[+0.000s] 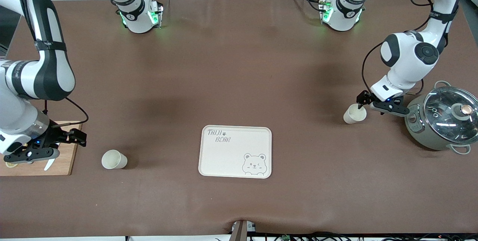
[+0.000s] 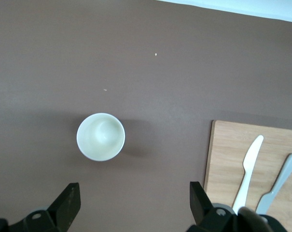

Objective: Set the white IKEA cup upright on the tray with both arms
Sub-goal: 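Grasp one cup with the left gripper while the right gripper grasps another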

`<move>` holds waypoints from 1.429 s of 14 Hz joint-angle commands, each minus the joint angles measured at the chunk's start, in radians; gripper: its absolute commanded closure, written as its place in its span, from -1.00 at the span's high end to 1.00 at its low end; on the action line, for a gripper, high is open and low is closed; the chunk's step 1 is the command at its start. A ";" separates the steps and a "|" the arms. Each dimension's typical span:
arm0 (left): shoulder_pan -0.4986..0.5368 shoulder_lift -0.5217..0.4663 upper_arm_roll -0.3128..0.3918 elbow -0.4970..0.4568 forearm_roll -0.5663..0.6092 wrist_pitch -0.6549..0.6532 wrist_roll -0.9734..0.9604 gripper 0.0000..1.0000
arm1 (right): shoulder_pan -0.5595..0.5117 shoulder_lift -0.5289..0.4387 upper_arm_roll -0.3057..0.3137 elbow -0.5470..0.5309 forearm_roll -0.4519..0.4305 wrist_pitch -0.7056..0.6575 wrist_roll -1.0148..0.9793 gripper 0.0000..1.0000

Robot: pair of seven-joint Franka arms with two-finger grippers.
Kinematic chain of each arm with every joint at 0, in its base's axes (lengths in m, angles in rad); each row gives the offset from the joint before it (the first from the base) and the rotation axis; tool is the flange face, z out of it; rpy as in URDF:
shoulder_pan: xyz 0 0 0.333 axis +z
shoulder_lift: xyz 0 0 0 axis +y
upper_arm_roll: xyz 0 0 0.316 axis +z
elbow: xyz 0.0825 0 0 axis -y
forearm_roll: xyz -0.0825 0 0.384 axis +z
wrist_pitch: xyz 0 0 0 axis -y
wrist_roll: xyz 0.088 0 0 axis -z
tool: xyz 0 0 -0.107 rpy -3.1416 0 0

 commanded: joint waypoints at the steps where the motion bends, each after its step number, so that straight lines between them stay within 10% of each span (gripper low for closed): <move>1: 0.007 0.049 -0.005 0.031 0.004 0.029 0.016 1.00 | -0.015 0.053 0.012 0.022 0.003 0.055 -0.009 1.00; 7: 0.016 0.093 -0.005 0.052 -0.001 0.050 0.040 1.00 | -0.001 0.176 0.015 0.022 0.003 0.230 -0.002 1.00; 9: 0.024 0.095 -0.005 0.046 -0.015 0.052 0.042 -0.95 | 0.000 0.204 0.015 0.022 0.003 0.275 -0.002 1.00; 20: 0.028 0.083 -0.007 0.036 -0.016 0.066 -0.001 -1.00 | 0.005 0.273 0.016 0.050 -0.002 0.297 -0.032 1.00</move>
